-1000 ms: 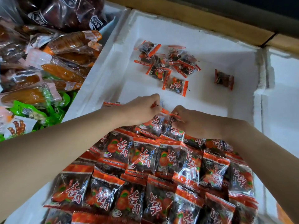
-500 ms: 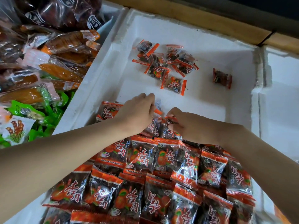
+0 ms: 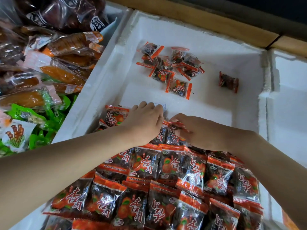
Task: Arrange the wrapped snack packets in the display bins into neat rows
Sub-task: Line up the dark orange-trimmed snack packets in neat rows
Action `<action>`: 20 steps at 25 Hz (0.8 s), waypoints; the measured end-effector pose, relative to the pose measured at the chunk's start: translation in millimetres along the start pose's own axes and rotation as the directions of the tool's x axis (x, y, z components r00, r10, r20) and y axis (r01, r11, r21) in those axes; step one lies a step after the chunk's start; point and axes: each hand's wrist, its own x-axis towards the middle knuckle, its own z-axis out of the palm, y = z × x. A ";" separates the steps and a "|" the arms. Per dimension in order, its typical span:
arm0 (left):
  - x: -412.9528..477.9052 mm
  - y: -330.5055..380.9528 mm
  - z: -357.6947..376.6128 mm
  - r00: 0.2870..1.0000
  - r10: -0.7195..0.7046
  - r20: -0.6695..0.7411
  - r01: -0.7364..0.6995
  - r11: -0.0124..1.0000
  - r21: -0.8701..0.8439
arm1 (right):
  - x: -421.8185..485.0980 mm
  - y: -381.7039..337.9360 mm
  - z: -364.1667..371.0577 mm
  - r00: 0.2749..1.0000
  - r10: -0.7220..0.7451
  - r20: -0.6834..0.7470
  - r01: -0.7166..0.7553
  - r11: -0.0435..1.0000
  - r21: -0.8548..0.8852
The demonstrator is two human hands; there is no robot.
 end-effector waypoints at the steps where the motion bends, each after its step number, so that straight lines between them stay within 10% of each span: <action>1: 1.1 -1.4 -1.9 1.000 0.004 -0.013 -0.004 1.000 -0.005 | -1.0 2.2 -1.5 1.000 -0.008 -0.006 0.008 1.000 0.017; 7: 35.4 -19.7 -12.6 0.998 -0.028 -0.058 0.021 0.992 -0.121 | 32.8 27.2 -19.0 0.847 0.040 -0.531 0.020 0.994 0.107; 20: 133.6 -27.4 1.8 0.813 -0.575 -0.093 0.480 0.751 -0.453 | 104.9 33.1 -28.0 0.832 0.248 -0.496 -0.191 0.968 0.163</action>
